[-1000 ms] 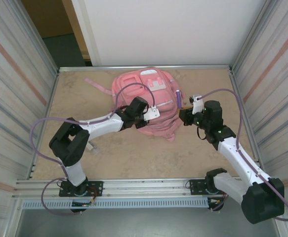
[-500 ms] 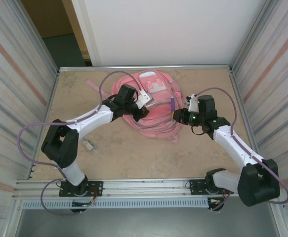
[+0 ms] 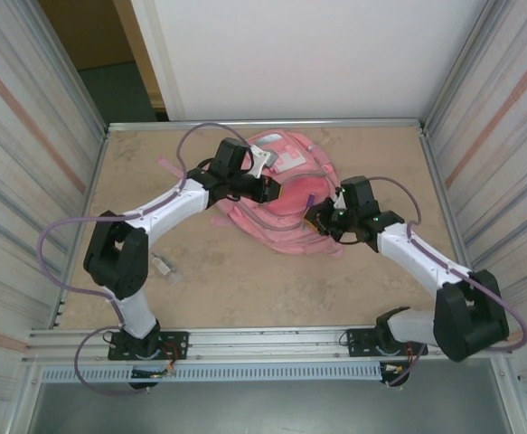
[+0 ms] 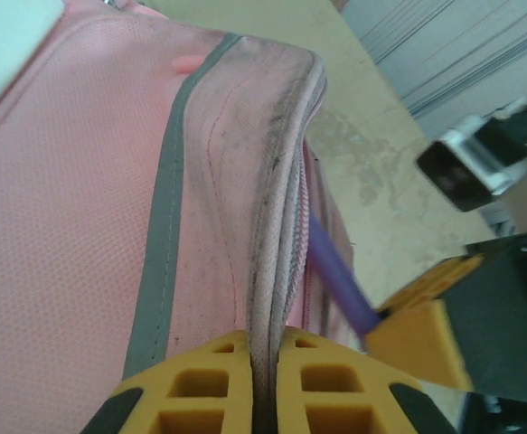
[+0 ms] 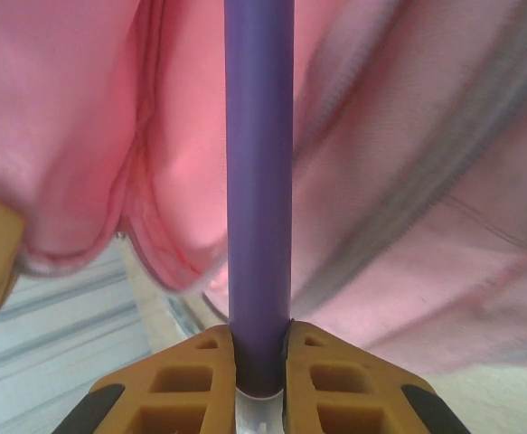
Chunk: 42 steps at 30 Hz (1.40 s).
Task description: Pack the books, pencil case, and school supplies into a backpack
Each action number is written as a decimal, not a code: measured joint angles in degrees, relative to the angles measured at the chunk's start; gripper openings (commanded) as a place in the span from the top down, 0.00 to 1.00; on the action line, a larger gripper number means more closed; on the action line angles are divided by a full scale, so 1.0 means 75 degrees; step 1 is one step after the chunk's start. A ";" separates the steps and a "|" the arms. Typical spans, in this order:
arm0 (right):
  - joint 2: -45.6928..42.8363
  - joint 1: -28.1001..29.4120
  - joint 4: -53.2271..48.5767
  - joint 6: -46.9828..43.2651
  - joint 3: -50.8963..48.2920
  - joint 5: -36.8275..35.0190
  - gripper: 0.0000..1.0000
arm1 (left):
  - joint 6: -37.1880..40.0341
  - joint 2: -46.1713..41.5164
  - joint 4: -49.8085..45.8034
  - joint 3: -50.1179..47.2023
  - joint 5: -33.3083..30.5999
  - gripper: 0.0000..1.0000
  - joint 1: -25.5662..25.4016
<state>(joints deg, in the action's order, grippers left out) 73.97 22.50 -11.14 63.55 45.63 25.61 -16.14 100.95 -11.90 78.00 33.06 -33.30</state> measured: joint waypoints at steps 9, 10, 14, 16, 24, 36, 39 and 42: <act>0.1361 -0.0052 0.0737 0.1247 0.0854 0.0015 0.69 | -0.0685 0.0003 0.0399 -0.0122 0.0743 1.00 -0.0131; 0.1527 -0.0052 0.0705 0.1361 0.1023 -0.0023 0.63 | -0.0685 0.0003 0.0396 -0.0122 0.0787 1.00 -0.0163; 0.1935 -0.0102 0.0621 0.1728 0.1341 0.0017 0.56 | -0.0685 0.0003 0.0434 -0.0122 0.0761 1.00 -0.0152; 0.1947 -0.0114 0.0618 0.1813 0.1341 0.0015 0.54 | -0.0685 0.0003 0.0443 -0.0122 0.0784 1.00 -0.0122; 0.1370 -0.0542 0.0268 0.1472 0.1230 0.0236 0.45 | -0.0606 0.0003 0.0560 -0.0277 0.0828 1.00 -0.0058; -0.0627 -0.1550 -0.2270 -0.1186 0.1609 -0.1320 0.01 | 0.0428 0.0003 0.0020 -0.0289 0.0510 0.71 -0.0052; -0.0621 -0.1784 -0.3072 -0.2276 0.2340 -0.1874 0.01 | 0.0839 -0.0154 -0.0265 -0.0382 0.0114 0.58 -0.0020; -0.0536 -0.1804 -0.3736 -0.3174 0.3529 -0.2652 0.01 | 0.0930 -0.0766 -0.0557 -0.0746 -0.0373 0.53 0.0140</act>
<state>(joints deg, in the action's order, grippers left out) 69.95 8.97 -39.16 39.75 72.10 5.72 -9.17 95.20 -16.08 72.40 30.26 -32.25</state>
